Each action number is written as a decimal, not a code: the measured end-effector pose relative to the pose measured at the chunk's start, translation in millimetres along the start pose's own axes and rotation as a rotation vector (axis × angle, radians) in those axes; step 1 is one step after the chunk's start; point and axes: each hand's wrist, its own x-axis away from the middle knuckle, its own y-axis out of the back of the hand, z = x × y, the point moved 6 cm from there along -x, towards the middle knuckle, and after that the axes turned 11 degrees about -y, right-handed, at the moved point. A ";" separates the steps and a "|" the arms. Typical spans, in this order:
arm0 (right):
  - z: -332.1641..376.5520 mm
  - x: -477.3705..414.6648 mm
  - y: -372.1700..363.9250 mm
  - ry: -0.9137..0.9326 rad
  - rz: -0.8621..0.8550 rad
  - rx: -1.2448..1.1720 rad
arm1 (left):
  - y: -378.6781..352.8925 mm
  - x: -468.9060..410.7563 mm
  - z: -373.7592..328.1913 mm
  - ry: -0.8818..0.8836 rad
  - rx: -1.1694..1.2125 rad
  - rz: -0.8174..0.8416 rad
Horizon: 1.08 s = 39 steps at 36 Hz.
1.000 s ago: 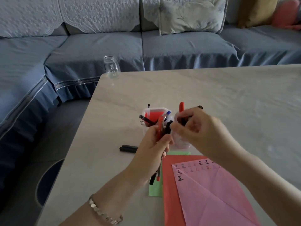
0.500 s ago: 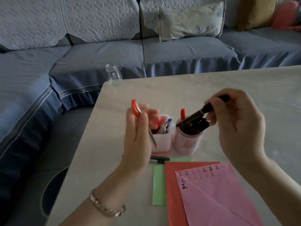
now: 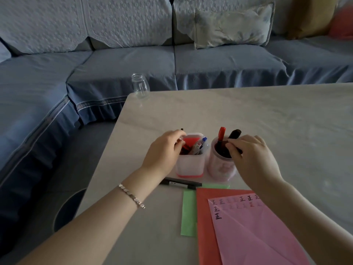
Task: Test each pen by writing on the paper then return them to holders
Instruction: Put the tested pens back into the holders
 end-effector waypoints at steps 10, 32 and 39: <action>46.5 55.1 -51.1 0.437 0.168 0.007 | 2.2 18.5 8.8 0.060 0.124 0.155; 69.0 59.6 -159.3 0.251 0.575 0.355 | 8.3 146.7 59.6 0.836 0.619 -0.235; 69.6 67.2 -106.1 0.041 0.575 -0.404 | -1.0 126.3 27.9 0.917 1.005 -0.318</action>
